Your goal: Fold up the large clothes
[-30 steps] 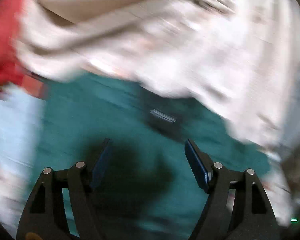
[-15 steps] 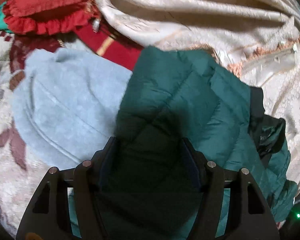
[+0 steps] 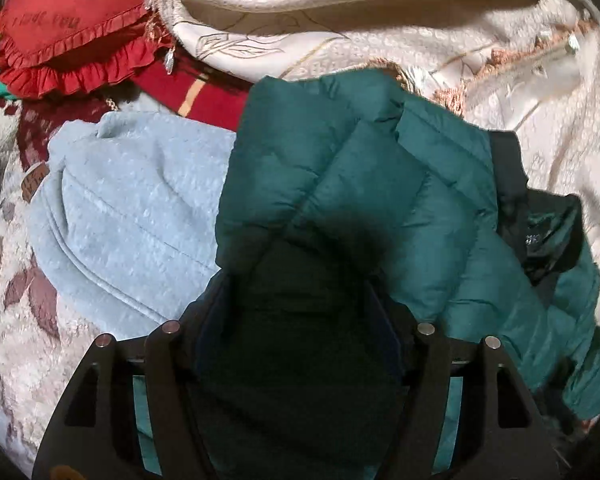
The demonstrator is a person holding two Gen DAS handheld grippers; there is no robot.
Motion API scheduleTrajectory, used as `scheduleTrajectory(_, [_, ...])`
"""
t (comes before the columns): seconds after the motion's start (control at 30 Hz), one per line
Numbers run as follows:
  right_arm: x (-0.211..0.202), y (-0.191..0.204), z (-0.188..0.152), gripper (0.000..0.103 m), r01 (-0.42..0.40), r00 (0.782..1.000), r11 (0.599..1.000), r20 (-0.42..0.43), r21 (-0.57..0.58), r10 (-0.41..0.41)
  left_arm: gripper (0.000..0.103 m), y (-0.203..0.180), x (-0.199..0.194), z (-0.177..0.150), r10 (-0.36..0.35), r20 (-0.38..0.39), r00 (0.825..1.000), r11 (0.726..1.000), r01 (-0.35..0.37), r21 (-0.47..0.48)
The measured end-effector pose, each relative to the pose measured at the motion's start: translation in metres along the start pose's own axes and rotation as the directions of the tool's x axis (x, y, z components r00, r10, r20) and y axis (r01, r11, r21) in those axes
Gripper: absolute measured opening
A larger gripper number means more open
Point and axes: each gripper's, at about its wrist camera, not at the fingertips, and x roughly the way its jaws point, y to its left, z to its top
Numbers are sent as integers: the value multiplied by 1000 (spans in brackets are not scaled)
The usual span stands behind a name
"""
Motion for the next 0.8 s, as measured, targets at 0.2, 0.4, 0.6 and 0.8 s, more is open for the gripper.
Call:
scheduleTrajectory(0.2, [-16,-7,-2,103,-5,1000,999,-7,-44,4,67,1,-20,-5,51,51,997,998,-50,-26])
scheduleTrajectory(0.4, [-71,9,-17,103,30,999,998,47,-52,-28,78,-31,-73,-16,30,201,979,995,-49,89])
scheduleTrajectory(0.6, [-39,-32,-28,103,-26,992,999,-121,37,30,78,-55,-13,-43,64,-37,997,971,-54,232])
scheduleTrajectory(0.8, [-153,-133,-8,103,205,934,954,247,216,-257,78,-45,-71,-43,-9,64,998,995,3,102])
